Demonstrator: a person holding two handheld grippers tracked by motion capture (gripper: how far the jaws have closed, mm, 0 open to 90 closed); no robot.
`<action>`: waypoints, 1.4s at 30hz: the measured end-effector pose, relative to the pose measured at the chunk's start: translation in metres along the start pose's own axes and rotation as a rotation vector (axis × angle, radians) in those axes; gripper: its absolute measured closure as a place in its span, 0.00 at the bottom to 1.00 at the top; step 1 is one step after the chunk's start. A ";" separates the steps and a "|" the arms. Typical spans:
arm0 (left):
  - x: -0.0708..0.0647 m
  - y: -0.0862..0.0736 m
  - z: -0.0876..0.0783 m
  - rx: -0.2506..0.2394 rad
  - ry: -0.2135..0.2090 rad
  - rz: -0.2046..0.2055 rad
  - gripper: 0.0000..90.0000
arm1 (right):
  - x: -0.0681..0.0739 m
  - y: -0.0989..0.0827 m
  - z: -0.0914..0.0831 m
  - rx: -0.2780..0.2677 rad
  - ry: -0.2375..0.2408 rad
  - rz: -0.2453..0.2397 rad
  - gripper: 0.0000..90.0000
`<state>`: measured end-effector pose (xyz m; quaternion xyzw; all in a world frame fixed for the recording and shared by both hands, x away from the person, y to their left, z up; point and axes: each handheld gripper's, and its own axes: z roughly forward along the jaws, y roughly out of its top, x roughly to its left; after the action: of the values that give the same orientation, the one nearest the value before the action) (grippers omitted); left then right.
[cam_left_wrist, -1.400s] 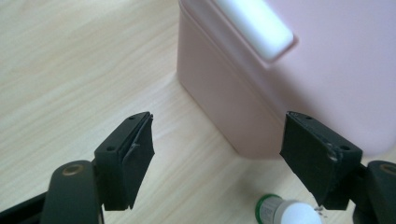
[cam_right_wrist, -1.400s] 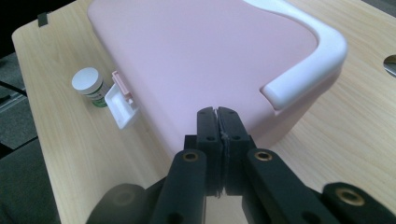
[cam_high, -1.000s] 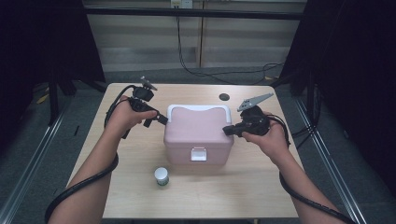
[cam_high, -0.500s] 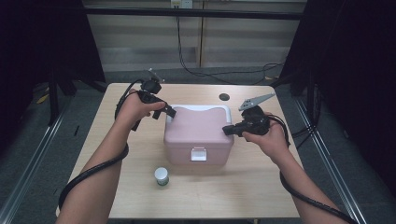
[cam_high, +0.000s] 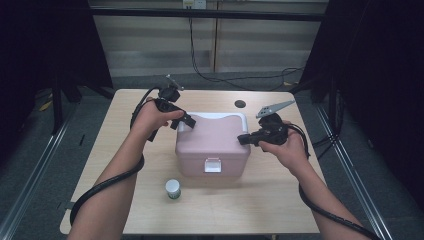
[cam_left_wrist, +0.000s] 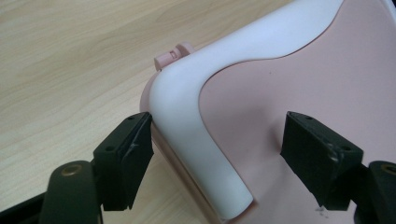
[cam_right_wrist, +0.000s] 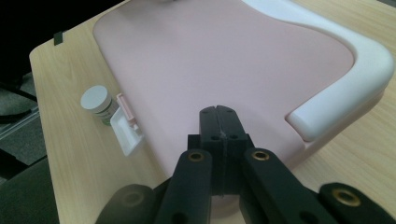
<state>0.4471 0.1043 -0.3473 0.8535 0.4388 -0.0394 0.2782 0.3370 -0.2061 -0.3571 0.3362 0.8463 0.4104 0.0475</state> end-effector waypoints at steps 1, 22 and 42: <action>0.000 0.000 0.000 0.000 0.000 0.000 0.28 | 0.000 0.000 0.000 0.000 0.000 0.000 1.00; -0.013 -0.001 -0.018 -0.009 0.016 0.025 0.33 | 0.006 0.002 0.001 0.014 -0.037 0.017 1.00; -0.016 -0.012 -0.035 -0.016 0.004 0.037 0.36 | 0.010 0.005 0.003 0.028 -0.063 0.031 1.00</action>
<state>0.4220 0.1162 -0.3187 0.8592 0.4240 -0.0289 0.2848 0.3331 -0.1962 -0.3534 0.3627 0.8448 0.3883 0.0629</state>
